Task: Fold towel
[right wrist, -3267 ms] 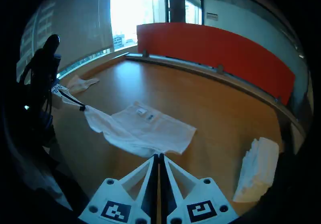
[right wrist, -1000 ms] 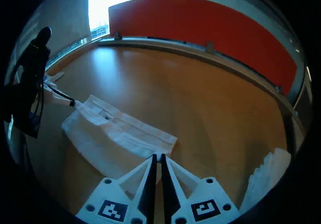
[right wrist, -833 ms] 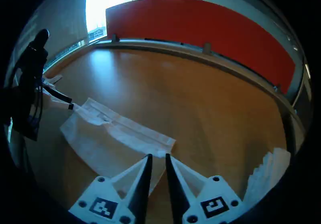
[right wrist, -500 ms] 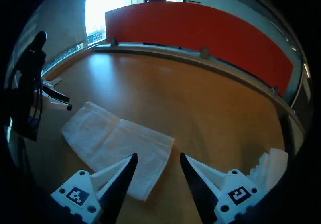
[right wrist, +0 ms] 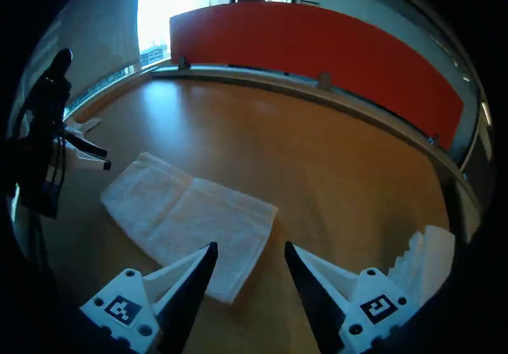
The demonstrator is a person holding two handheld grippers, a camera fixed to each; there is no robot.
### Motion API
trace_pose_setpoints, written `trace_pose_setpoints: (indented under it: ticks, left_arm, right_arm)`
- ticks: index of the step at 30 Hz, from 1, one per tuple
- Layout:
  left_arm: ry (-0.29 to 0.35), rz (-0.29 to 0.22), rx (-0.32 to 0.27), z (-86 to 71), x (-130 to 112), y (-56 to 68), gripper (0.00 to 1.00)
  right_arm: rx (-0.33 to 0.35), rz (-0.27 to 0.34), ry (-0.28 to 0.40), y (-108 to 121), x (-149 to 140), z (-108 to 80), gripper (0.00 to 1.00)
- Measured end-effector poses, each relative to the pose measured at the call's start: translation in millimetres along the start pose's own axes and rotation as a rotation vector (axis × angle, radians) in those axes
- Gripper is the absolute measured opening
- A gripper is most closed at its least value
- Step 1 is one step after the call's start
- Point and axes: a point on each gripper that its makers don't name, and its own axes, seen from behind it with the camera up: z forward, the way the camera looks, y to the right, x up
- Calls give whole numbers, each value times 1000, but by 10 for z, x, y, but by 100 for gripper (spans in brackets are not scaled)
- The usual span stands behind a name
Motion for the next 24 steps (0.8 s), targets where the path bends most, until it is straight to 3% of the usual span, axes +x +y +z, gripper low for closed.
trace_pose_setpoints:
  ticks: [14, 24]
  left_arm:
    - [5, -33, 33, -212, -237, -78, 89]
    - [5, -48, 61, -305, -354, -136, 89]
  right_arm:
    - [8, -3, -29, -36, -312, -180, 81]
    - [38, -39, -46, -58, -425, -169, 81]
